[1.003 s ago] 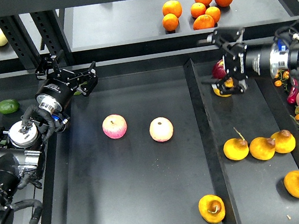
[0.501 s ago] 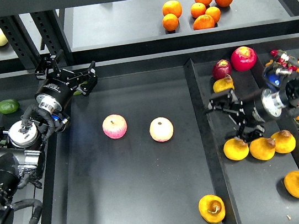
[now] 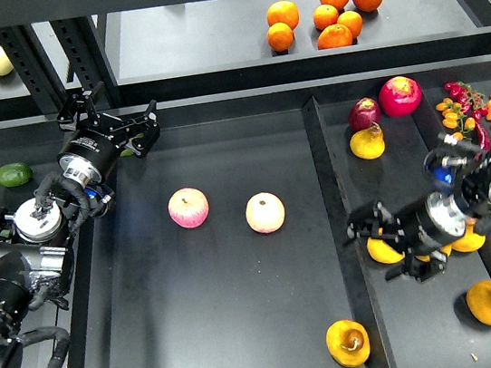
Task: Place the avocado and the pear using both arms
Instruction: 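Lower the right gripper and grasp the yellow pear nearest the robot, then move the held pear toward the other pears and open the right gripper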
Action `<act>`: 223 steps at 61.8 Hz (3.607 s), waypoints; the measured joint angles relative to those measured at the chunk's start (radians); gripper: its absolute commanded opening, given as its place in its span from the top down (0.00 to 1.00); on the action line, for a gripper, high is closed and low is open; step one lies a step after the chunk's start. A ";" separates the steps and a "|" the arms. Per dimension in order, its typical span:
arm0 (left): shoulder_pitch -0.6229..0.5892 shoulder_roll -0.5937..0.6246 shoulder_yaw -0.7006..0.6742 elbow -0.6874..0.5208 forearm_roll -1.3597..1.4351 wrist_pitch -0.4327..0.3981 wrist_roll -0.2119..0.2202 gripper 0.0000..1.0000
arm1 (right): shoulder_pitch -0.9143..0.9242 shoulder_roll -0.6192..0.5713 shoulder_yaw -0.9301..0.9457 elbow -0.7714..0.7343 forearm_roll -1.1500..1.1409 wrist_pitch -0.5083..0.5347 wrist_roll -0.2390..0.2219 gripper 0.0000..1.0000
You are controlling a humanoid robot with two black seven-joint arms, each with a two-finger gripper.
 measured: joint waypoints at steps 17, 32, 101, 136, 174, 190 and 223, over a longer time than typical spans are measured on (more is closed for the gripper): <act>0.002 0.000 0.000 0.004 0.000 0.000 0.000 0.01 | -0.103 0.009 -0.009 0.006 -0.016 0.000 0.000 0.01; 0.003 0.000 0.002 0.005 0.000 0.000 0.000 0.01 | -0.147 0.018 -0.009 0.006 -0.022 0.000 0.000 0.01; 0.005 0.000 0.010 -0.006 0.000 0.000 0.001 0.01 | -0.227 0.139 0.025 -0.099 -0.050 0.000 0.000 0.14; 0.006 0.000 0.021 -0.008 0.000 0.000 0.001 0.01 | -0.236 0.159 0.062 -0.124 -0.061 0.000 0.000 0.43; 0.009 0.000 0.022 -0.009 0.000 0.000 0.005 0.01 | -0.274 0.160 0.168 -0.155 -0.005 0.000 0.000 0.96; 0.009 0.000 0.022 -0.009 0.000 0.000 0.006 0.01 | -0.252 0.153 0.229 -0.158 0.034 0.000 0.000 0.96; 0.011 0.000 0.029 -0.017 0.000 0.000 0.006 0.01 | -0.080 -0.055 0.214 -0.128 0.240 0.000 0.000 0.96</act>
